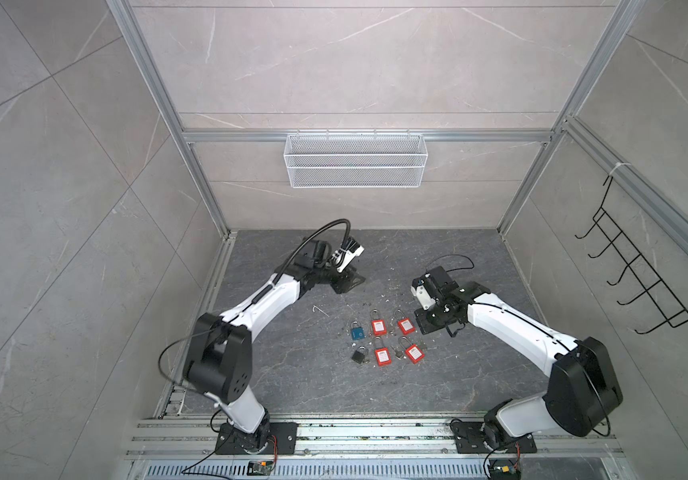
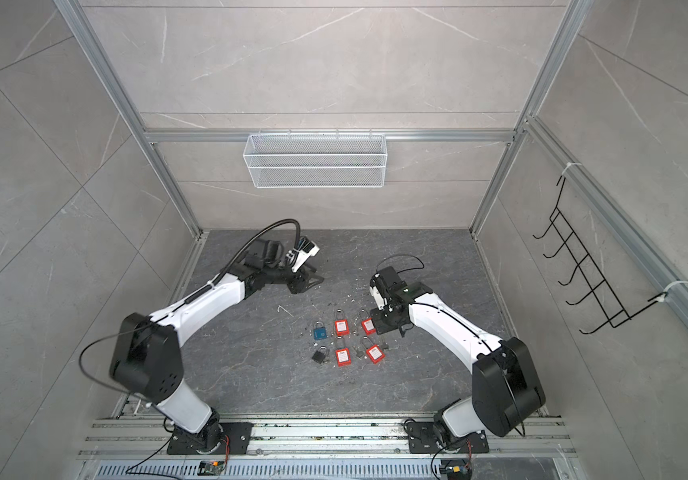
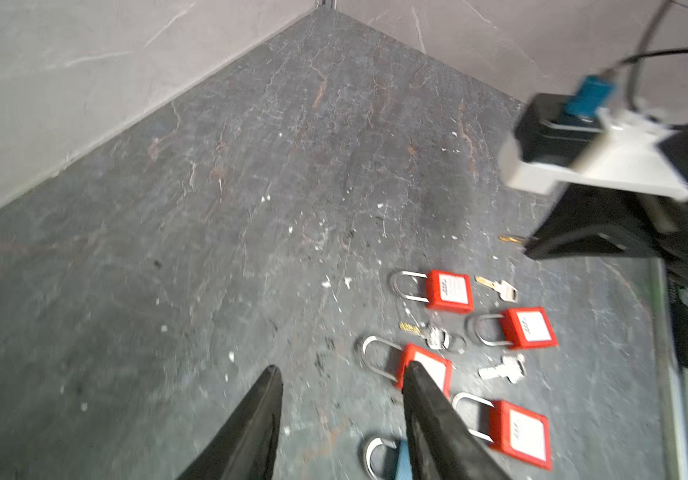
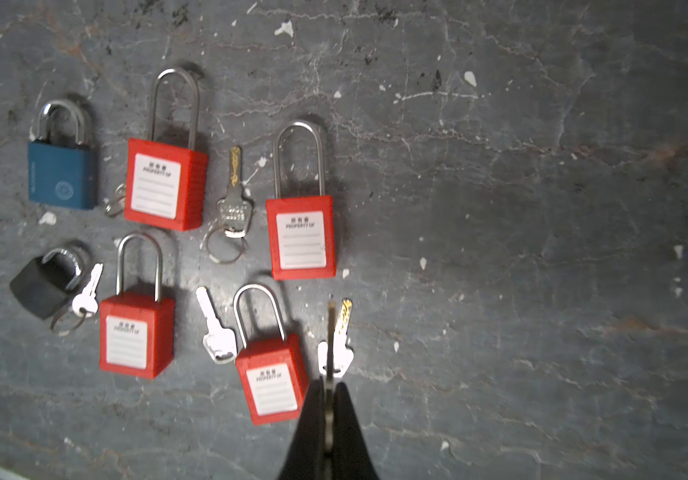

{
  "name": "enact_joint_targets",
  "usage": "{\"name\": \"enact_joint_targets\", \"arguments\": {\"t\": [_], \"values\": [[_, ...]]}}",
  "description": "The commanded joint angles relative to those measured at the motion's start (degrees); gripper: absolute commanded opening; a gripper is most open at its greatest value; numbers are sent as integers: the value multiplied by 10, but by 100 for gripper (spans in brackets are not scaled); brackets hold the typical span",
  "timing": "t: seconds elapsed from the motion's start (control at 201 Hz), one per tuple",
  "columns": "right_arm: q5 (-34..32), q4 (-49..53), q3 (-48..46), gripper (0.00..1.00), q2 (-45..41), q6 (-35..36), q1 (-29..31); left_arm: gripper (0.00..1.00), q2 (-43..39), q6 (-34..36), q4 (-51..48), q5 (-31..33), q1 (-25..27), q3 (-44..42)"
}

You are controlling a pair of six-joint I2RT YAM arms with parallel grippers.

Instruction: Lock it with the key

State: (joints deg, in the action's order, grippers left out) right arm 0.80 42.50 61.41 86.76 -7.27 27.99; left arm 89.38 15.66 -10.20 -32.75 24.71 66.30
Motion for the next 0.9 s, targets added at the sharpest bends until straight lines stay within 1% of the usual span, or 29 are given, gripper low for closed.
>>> {"name": "enact_joint_targets", "arguments": {"t": [0.0,0.095,0.199,0.279,0.319,0.418,0.508,0.627,0.717,0.742,0.806,0.826,0.871,0.896], "values": [[-23,-48,-1,4,45,-26,-2,50,-95,-28,21,12,-6,-76],[-26,-74,-1,6,84,-32,-2,50,-174,-35,-11,21,-7,-130],[-37,-91,5,7,122,-39,-2,50,-259,-70,-3,42,-7,-188],[-49,-102,3,12,136,-40,-2,51,-311,-86,2,63,-7,-219],[-58,-104,3,16,138,-41,-2,51,-328,-90,-3,73,-7,-227],[-64,-115,-6,27,125,-39,-2,52,-350,-92,-18,89,-7,-237],[-84,-116,-12,35,97,-38,-2,53,-356,-96,-23,108,-8,-238],[-101,-102,-13,42,60,-26,-2,57,-359,-103,-17,157,-11,-244],[-124,-93,-14,44,33,-14,-2,59,-359,-114,-11,206,-28,-254],[-131,-94,-17,49,23,-13,-3,59,-359,-119,-9,217,-36,-256],[-150,-105,-28,56,-4,-6,-7,61,-361,-128,4,248,-59,-271],[-156,-115,-35,64,-15,-3,-9,62,-362,-130,12,260,-64,-279],[-170,-138,-53,72,-38,2,-15,66,-363,-137,37,285,-84,-298],[-178,-160,-66,80,-54,6,-20,67,-363,-145,53,302,-97,-310]]}}
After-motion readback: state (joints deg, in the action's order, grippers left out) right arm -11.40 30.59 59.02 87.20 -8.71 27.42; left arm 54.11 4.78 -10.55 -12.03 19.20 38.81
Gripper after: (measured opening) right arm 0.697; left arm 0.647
